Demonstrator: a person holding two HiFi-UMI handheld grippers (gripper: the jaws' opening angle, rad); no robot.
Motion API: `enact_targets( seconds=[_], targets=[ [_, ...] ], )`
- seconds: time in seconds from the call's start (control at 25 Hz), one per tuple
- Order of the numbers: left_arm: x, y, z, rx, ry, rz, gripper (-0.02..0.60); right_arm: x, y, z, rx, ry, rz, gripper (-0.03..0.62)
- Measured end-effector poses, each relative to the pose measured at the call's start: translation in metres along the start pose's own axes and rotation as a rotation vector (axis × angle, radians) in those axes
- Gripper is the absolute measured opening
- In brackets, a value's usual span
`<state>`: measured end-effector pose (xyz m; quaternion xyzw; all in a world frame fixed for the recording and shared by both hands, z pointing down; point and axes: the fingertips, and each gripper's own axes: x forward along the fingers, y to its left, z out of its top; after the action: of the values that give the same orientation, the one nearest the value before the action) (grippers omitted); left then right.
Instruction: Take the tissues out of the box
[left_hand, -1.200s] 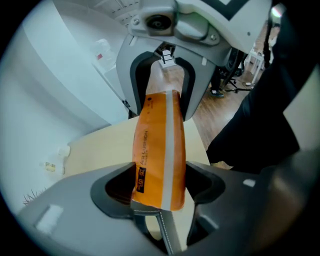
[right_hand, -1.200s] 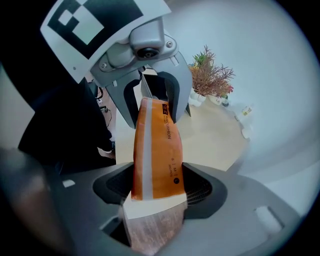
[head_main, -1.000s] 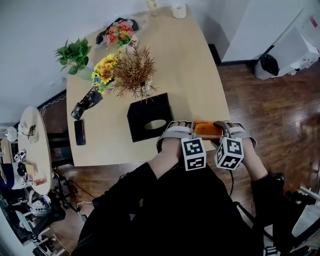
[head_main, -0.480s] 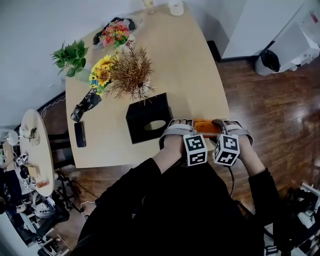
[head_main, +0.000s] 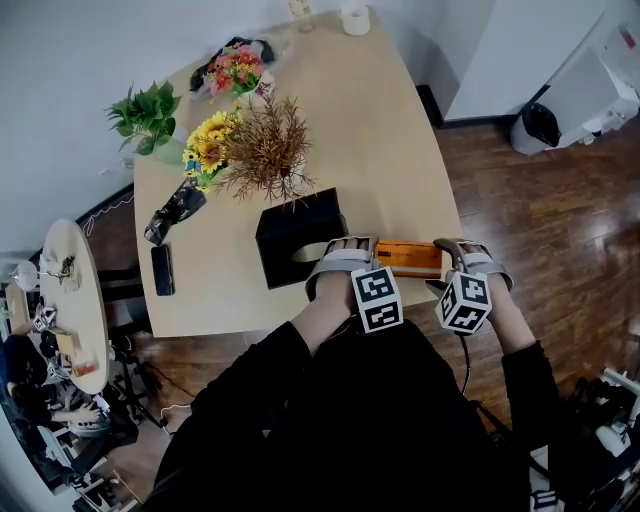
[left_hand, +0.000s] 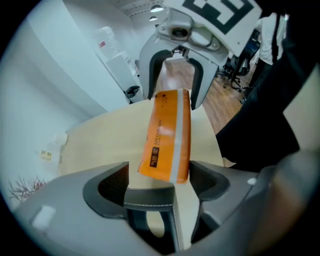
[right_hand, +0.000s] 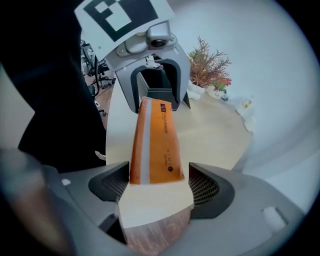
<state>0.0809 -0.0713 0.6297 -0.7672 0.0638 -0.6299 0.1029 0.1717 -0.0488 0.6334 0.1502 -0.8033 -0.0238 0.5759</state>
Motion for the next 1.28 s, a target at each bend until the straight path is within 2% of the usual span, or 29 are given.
enact_targets(
  seconds=[0.16, 0.24, 0.32, 0.44, 0.52, 0.6, 0.8, 0.84, 0.92, 0.96, 1.08, 1.28],
  targets=[
    [-0.035, 0.010, -0.008, -0.134, -0.114, 0.045, 0.365, -0.030, -0.015, -0.012, 0.079, -0.017, -0.070, 0.365],
    [-0.053, 0.014, -0.013, -0.236, -0.197, 0.061, 0.364, -0.048, -0.028, -0.013, 0.148, -0.051, -0.138, 0.326],
    [-0.074, 0.020, -0.022, -0.356, -0.283, 0.077, 0.356, -0.069, -0.042, -0.004, 0.243, -0.117, -0.216, 0.273],
    [-0.106, 0.028, -0.043, -0.532, -0.395, 0.118, 0.296, -0.097, -0.058, 0.018, 0.400, -0.262, -0.302, 0.227],
    [-0.127, 0.031, -0.058, -0.626, -0.457, 0.157, 0.241, -0.115, -0.067, 0.034, 0.482, -0.359, -0.345, 0.196],
    [-0.148, 0.032, -0.074, -0.697, -0.511, 0.196, 0.214, -0.129, -0.074, 0.046, 0.547, -0.430, -0.374, 0.175],
    [-0.193, 0.036, -0.114, -0.795, -0.637, 0.347, 0.159, -0.150, -0.091, 0.076, 0.638, -0.558, -0.423, 0.095],
    [-0.202, 0.037, -0.121, -0.817, -0.665, 0.384, 0.135, -0.155, -0.094, 0.081, 0.663, -0.586, -0.439, 0.075],
    [-0.218, 0.039, -0.135, -0.880, -0.726, 0.450, 0.044, -0.165, -0.099, 0.093, 0.738, -0.654, -0.466, 0.002],
    [-0.224, 0.039, -0.142, -0.918, -0.755, 0.471, 0.006, -0.168, -0.099, 0.099, 0.781, -0.690, -0.467, 0.000],
    [-0.226, 0.034, -0.159, -1.007, -0.797, 0.491, 0.006, -0.168, -0.093, 0.113, 0.851, -0.747, -0.467, 0.000],
    [-0.218, 0.023, -0.169, -0.989, -0.771, 0.491, 0.006, -0.168, -0.085, 0.125, 0.811, -0.719, -0.501, 0.000]
  ],
)
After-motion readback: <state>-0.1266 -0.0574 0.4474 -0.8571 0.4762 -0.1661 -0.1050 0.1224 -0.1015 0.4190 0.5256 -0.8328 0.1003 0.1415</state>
